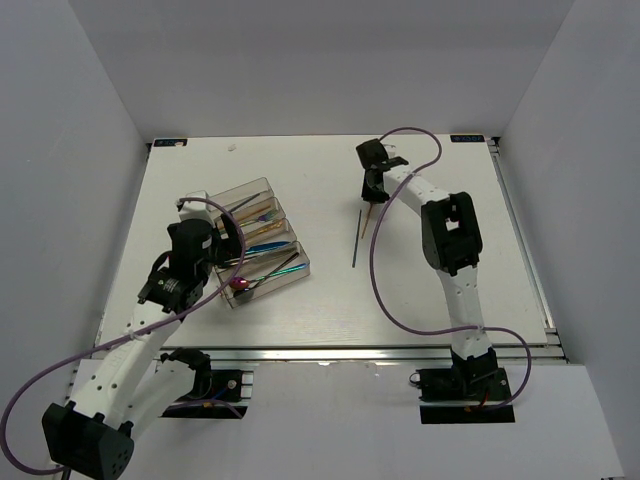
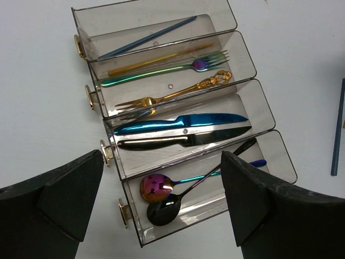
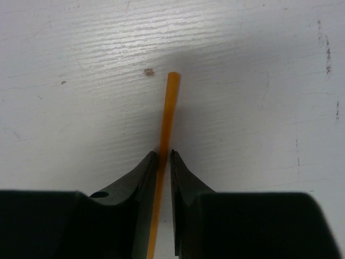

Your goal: Sort the eating utensils into containers

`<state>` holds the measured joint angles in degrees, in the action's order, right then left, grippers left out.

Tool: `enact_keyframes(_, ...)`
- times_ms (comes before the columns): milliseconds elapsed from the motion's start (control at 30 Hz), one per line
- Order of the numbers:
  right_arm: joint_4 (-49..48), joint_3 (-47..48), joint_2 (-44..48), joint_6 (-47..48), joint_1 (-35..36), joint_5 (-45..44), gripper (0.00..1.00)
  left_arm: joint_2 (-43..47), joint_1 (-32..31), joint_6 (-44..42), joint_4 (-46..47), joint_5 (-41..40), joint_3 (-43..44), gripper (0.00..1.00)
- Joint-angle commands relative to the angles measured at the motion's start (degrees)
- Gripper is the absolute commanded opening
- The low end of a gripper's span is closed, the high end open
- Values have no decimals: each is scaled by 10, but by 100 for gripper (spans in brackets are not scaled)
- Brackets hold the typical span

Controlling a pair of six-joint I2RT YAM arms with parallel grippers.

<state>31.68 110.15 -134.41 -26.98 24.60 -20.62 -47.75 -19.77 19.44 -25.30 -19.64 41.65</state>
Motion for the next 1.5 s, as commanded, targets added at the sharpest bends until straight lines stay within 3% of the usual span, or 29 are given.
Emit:
enact_keyframes(0,30,-5,-16,-5,-17,10,20,17,0,2,3,16,-3,98)
enact_keyframes(200,15,-67,21,8,-34,23,0,19,0,7,0,28,-5,98)
enact_keyframes(300,-45,-138,109,53,-33,85,0,13,1,35,2,63,1,98)
enact_keyframes(400,-133,-268,198,91,-32,173,0,23,1,74,67,172,-21,98)
enact_keyframes(500,-235,-390,326,107,-30,261,0,34,0,184,216,284,-83,98)
enact_keyframes(533,-269,-437,383,108,-27,302,0,28,-1,233,316,331,-115,98)
enact_keyframes(567,-286,-437,410,108,-26,331,0,27,-2,256,368,353,-115,98)
enact_keyframes(633,-317,-499,482,95,-22,389,0,-5,-7,313,489,379,-148,98)
enact_keyframes(767,-460,-606,578,18,-8,513,0,-75,-55,344,602,398,-148,98)
enact_keyframes(867,-500,-645,618,-17,25,526,0,-111,-92,351,688,406,-142,98)
enact_keyframes(1267,-477,-600,641,-31,132,498,0,-166,-136,270,598,388,-83,91)
enact_keyframes(1467,-492,-593,632,-27,160,493,0,-170,-137,254,569,374,-71,75)
